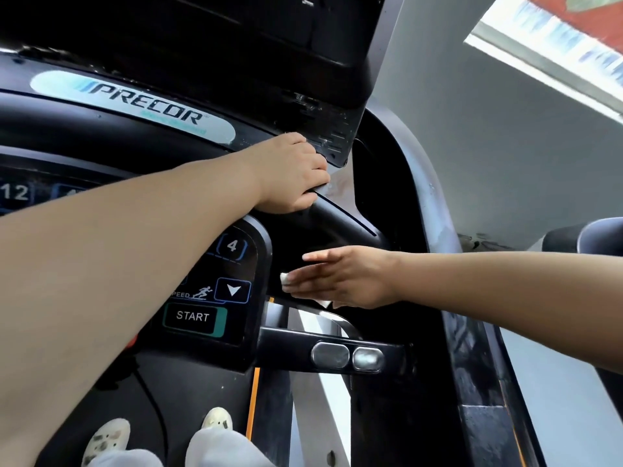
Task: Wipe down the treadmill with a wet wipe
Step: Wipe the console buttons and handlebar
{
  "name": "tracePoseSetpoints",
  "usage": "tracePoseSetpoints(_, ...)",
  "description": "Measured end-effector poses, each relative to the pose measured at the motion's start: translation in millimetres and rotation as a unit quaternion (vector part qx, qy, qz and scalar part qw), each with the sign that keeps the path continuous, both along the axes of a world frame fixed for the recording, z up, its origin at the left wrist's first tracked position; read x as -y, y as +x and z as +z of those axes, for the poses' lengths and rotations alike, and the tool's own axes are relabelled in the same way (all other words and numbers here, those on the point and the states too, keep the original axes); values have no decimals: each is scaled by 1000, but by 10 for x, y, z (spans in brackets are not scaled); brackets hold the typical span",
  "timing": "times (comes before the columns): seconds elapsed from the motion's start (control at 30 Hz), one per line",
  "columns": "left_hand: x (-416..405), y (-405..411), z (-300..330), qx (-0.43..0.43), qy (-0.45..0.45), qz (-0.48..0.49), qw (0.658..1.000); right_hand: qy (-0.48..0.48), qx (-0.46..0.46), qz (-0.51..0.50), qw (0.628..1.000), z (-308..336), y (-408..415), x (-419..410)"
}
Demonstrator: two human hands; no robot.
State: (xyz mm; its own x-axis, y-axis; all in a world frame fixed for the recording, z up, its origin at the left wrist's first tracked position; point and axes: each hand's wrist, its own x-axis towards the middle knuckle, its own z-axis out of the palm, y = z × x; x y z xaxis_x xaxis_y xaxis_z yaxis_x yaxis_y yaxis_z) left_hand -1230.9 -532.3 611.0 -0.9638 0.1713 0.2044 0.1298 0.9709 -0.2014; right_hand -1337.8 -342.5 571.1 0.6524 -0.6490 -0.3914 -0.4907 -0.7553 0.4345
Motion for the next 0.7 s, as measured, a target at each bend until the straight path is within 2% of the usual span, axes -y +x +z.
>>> tracePoseSetpoints(0.23, -23, -12, 15, 8, -14, 6, 1000, 118, -127, 53, 983, 27, -258, -414)
tracePoseSetpoints(0.4, -12, -17, 5, -2, -15, -2, 1000, 16, -64, 67, 996, -218, 91, 93)
tracePoseSetpoints(0.5, -3, -13, 4, -6, -12, -6, 1000, 30, -76, 57, 995, -399, 112, 22)
tracePoseSetpoints(0.57, -3, -5, 2, -7, -11, -7, 1000, -1, -132, 20, 991, -450, -4, -200)
tracePoseSetpoints(0.63, 2, -8, -4, -11, -11, -7, 1000, 95, -100, 79, 987, -436, -100, -319)
tracePoseSetpoints(0.67, 0, -10, -5, -11, -11, -6, 1000, 142, -88, 27, 986, -314, -79, -300)
tracePoseSetpoints(0.7, 0, -13, -9, -11, -12, -5, 1000, 141, -81, 7, 987, -245, -39, -292)
